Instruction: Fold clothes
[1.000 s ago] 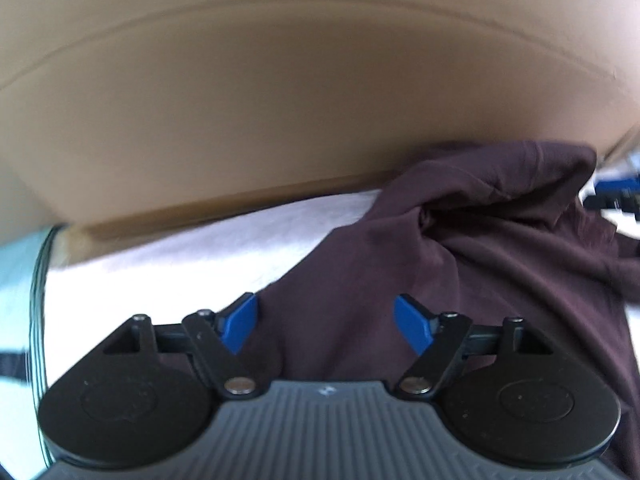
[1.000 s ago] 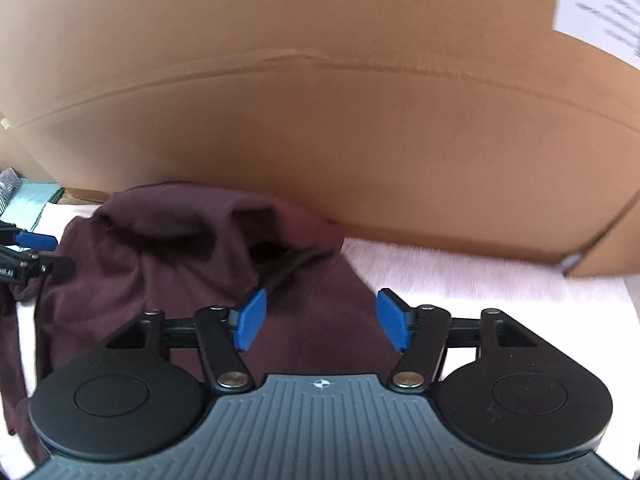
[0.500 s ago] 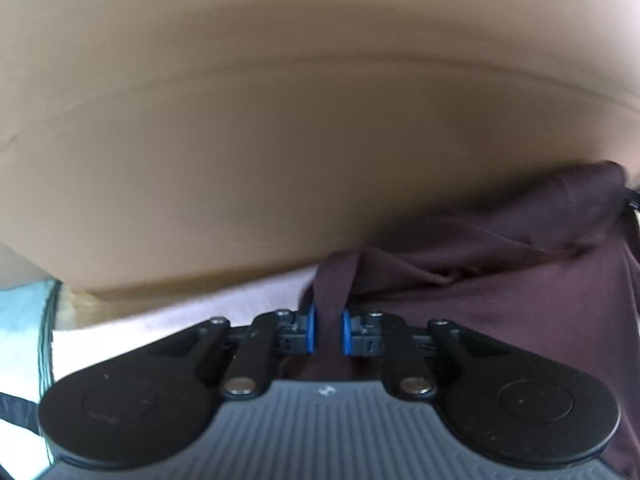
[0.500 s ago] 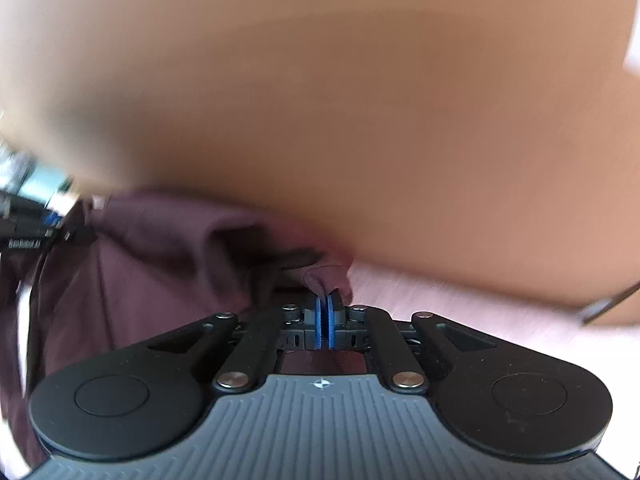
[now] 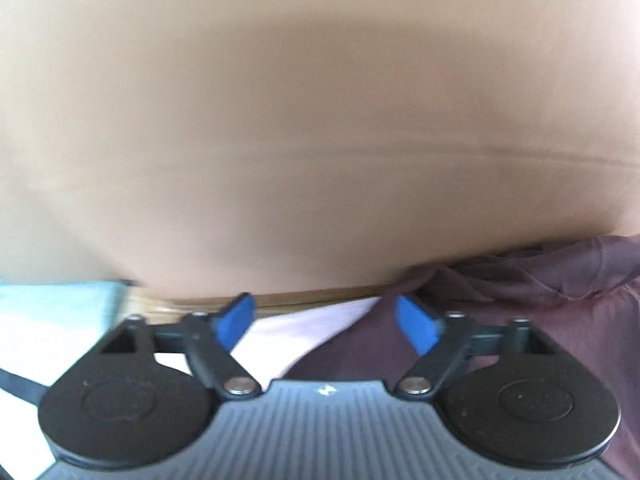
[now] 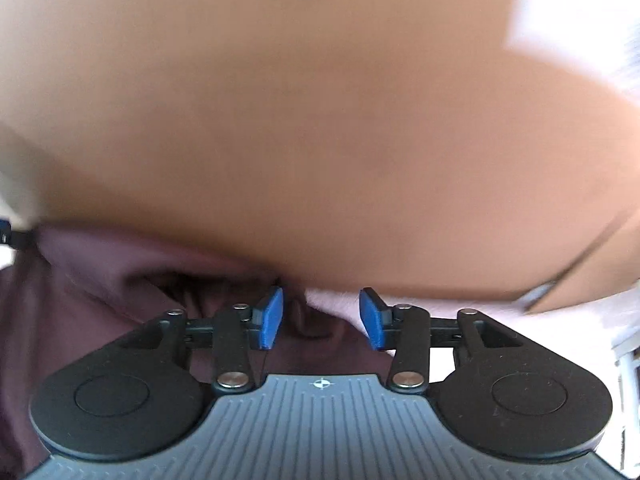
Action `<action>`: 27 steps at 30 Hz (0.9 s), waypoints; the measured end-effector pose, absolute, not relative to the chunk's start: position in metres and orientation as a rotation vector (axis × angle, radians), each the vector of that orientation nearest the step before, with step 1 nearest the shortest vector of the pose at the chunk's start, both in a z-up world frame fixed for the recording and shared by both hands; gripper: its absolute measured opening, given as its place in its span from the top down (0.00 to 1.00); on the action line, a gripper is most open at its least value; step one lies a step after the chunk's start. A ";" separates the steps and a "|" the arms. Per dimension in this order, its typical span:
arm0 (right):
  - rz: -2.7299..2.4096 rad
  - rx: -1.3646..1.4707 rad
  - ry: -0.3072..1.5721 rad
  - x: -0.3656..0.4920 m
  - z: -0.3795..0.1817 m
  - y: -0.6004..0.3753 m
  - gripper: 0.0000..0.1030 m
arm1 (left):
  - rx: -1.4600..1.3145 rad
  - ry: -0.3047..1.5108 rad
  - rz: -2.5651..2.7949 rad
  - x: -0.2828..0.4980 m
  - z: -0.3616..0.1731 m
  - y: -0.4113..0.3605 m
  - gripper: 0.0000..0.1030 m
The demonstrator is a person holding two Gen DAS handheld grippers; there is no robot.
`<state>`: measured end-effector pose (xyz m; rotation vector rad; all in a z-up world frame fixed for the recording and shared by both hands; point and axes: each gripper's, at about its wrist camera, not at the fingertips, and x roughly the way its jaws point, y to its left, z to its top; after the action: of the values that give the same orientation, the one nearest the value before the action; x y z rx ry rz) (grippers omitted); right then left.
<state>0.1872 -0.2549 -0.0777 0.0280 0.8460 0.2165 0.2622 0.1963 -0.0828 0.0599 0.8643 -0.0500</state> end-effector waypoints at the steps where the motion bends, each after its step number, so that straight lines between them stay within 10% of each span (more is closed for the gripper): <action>1: 0.225 0.052 0.831 0.173 -0.069 -0.260 0.55 | 0.036 0.860 -0.051 0.249 -0.075 0.204 0.16; 27: 0.073 0.391 0.958 -0.131 -0.074 -0.208 0.50 | 0.083 0.954 -0.378 0.066 -0.125 0.064 0.29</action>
<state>-0.1313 -0.2078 -0.0736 0.3909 0.9579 0.0735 0.0660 0.0635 -0.1247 0.0833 0.9542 -0.3776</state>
